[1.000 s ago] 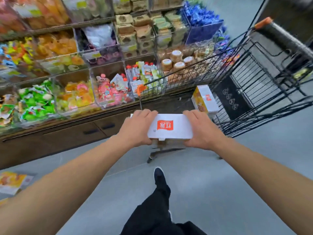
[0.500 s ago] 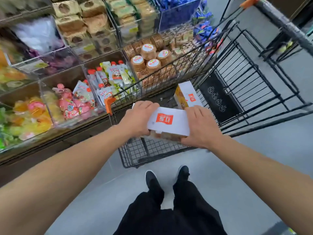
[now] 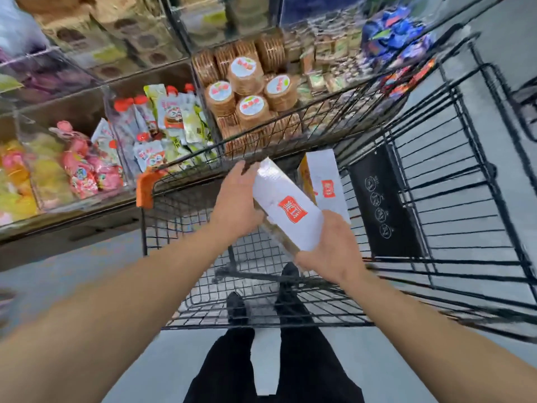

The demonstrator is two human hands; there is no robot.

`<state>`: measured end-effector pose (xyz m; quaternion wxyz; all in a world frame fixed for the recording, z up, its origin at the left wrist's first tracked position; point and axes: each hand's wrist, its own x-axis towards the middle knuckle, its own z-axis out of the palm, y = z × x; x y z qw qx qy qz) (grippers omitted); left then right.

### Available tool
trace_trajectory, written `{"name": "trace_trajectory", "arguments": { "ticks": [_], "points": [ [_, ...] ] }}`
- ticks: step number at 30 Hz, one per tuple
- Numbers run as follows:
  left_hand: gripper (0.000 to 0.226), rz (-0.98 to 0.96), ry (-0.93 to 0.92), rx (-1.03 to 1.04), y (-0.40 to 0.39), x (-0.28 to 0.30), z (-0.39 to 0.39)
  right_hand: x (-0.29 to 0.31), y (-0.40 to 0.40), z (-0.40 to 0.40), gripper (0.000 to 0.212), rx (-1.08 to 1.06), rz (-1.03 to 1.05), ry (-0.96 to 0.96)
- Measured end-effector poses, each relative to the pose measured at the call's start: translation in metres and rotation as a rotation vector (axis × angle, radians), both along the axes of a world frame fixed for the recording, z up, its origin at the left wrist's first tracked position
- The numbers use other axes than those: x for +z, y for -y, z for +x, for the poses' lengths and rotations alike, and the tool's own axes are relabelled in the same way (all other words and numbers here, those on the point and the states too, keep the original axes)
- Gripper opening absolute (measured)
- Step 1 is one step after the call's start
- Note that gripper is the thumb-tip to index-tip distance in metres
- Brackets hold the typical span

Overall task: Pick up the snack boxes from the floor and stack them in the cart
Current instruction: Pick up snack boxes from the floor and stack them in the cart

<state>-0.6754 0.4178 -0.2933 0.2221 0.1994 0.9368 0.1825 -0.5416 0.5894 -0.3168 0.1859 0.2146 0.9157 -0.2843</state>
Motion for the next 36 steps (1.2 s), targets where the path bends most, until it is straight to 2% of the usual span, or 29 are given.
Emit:
{"name": "trace_trajectory", "arguments": {
  "ticks": [2,4,5,7,10,12,14,17,20,26,29,33,36],
  "points": [
    [0.067,0.274,0.31,0.402,-0.013,-0.008,0.008,-0.022,-0.004,-0.001,0.077,-0.056,-0.012,0.01],
    [0.06,0.402,0.695,0.746,-0.032,-0.023,0.016,-0.048,-0.009,-0.006,0.073,-0.085,-0.018,0.007],
    [0.051,0.438,0.836,0.827,-0.04,-0.031,0.023,-0.058,-0.009,-0.007,0.073,-0.095,-0.009,0.004],
    [0.036,0.526,0.941,0.865,-0.056,-0.048,0.032,-0.073,-0.01,-0.012,0.074,-0.079,-0.001,0.013],
    [0.053,0.634,0.869,0.874,-0.069,-0.078,0.024,-0.084,-0.015,-0.021,0.091,-0.035,-0.063,0.032],
    [0.061,0.597,0.759,0.749,-0.073,-0.098,0.012,-0.089,-0.02,-0.023,0.112,0.028,-0.144,0.065],
    [0.068,0.494,0.676,0.611,-0.079,-0.114,0.001,-0.099,-0.027,-0.025,0.121,0.19,-0.102,0.103],
    [0.083,0.402,0.612,0.539,-0.093,-0.134,-0.006,-0.124,-0.045,-0.033,0.104,0.416,0.156,0.159],
    [0.088,0.402,0.598,0.569,-0.098,-0.153,0.005,-0.139,-0.064,-0.045,0.084,0.531,0.281,0.176],
    [0.08,0.462,0.698,0.624,-0.087,-0.154,0.004,-0.143,-0.067,-0.051,0.084,0.554,0.315,0.198],
    [0.071,0.322,0.653,0.499,-0.077,-0.132,0.003,-0.127,-0.058,-0.055,0.085,0.553,0.294,0.248],
    [0.065,0.02,0.485,0.301,-0.04,-0.088,0.011,-0.088,-0.028,-0.063,0.078,0.58,0.225,0.235],
    [0.064,-0.089,0.42,0.301,0.012,-0.05,0.027,-0.051,0.014,-0.066,0.073,0.703,0.224,0.182]
  ]
}}
